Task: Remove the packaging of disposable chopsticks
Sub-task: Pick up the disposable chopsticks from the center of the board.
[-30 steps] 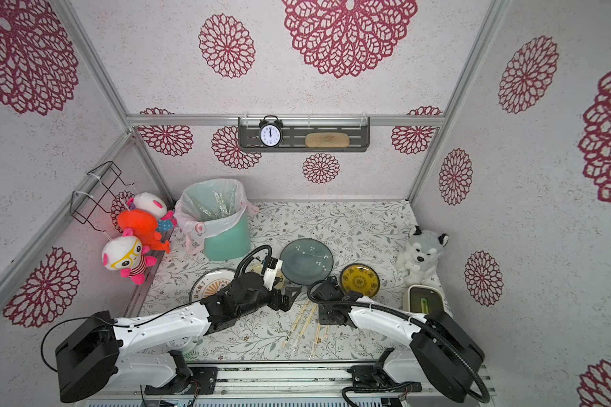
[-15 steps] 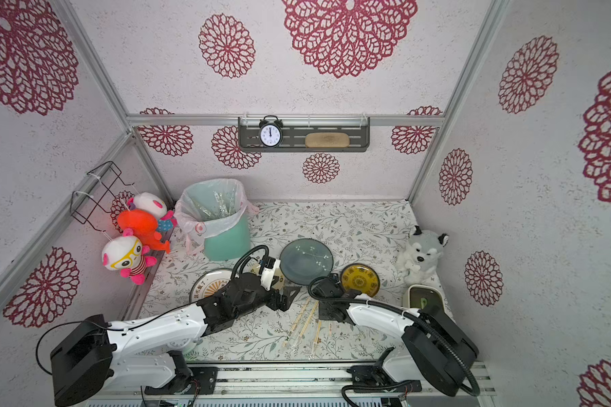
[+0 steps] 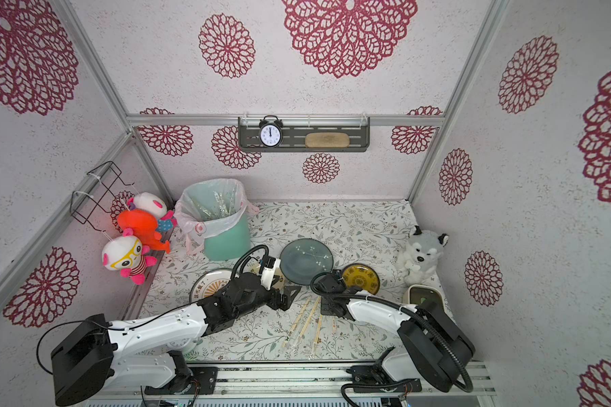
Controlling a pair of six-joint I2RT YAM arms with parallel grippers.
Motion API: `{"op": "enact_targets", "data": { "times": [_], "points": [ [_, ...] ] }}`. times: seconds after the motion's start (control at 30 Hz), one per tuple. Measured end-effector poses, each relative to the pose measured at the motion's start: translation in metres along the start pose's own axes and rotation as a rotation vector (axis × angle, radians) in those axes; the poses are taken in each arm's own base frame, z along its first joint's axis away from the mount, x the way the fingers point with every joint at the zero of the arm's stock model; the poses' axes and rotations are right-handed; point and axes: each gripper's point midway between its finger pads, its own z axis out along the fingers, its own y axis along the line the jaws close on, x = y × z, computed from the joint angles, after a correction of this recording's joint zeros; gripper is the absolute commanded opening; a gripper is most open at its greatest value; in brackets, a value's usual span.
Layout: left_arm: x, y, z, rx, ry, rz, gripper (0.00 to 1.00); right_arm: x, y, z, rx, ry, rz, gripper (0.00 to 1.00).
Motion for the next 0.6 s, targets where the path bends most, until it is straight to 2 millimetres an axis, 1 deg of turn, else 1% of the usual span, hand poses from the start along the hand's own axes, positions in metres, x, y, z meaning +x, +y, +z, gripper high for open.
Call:
{"op": "enact_targets", "data": {
  "times": [0.13, 0.27, 0.4, 0.6],
  "points": [
    [0.008, 0.003, 0.007, -0.01, 0.02, 0.003, 0.98, -0.002, 0.001, -0.001, -0.032, -0.021, -0.001, 0.0],
    [0.014, 0.006, 0.013, -0.018, 0.035, 0.003, 0.98, 0.001, -0.003, -0.004, -0.052, -0.023, 0.0, 0.0],
    [0.01, 0.004, 0.013, -0.012, 0.022, 0.003, 0.98, 0.003, -0.009, -0.008, -0.064, -0.031, -0.003, 0.0],
    [0.003, 0.001, 0.013, -0.004, -0.002, 0.004, 0.98, -0.008, -0.002, -0.023, -0.136, -0.087, -0.015, 0.0]
  ]
}}
